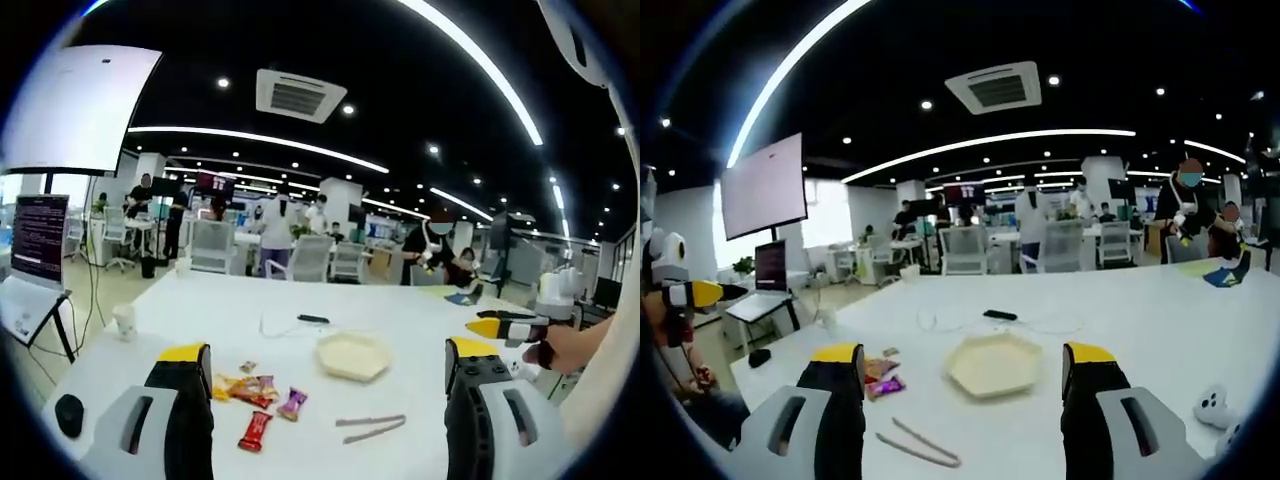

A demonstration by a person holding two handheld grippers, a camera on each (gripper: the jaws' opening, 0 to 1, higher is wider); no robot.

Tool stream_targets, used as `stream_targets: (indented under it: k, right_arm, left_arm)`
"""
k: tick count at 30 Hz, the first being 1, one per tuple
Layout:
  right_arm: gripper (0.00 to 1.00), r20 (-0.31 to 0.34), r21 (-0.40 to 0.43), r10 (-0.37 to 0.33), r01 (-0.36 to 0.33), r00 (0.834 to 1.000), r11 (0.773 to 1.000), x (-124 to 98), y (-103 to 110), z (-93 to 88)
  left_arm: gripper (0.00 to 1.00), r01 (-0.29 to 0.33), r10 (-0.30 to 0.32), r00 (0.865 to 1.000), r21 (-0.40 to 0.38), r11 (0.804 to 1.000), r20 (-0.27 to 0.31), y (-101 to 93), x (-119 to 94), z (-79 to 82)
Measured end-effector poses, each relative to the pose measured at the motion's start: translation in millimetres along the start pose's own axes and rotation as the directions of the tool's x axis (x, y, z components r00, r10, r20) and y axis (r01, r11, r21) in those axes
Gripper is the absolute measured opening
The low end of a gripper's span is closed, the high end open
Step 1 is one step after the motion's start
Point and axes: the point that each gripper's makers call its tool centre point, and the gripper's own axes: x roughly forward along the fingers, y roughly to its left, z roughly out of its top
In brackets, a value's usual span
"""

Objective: Place the target food into the container with the food tongs after gripping and lifting it, then release it inside without dropping or visibly crushing the food.

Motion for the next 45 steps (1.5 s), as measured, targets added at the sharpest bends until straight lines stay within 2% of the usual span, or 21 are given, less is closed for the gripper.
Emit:
stream_targets:
  k: [7,31,45]
  right_arm:
    - [0.82,0.002,-0.002,-0.007,0.007,1.000,1.000,1,-5,2.1]
    - [0.82,-0.020,0.002,0.010,-0.010,1.000,1.000,2,0,-2.8]
    - [0.76,-0.072,0.017,0.025,-0.023,0.997,1.000,-6,2,-14.6]
  left_arm:
    - [0.97,0.010,-0.010,1.000,0.000,1.000,0.001,-2.6,5,-0.9]
    - [0.98,0.022,-0.022,1.000,-0.014,1.000,-0.013,-3.5,5,-8.9]
    - [0.96,0.051,-0.052,0.997,-0.019,0.998,-0.056,-11.2,7,-23.9]
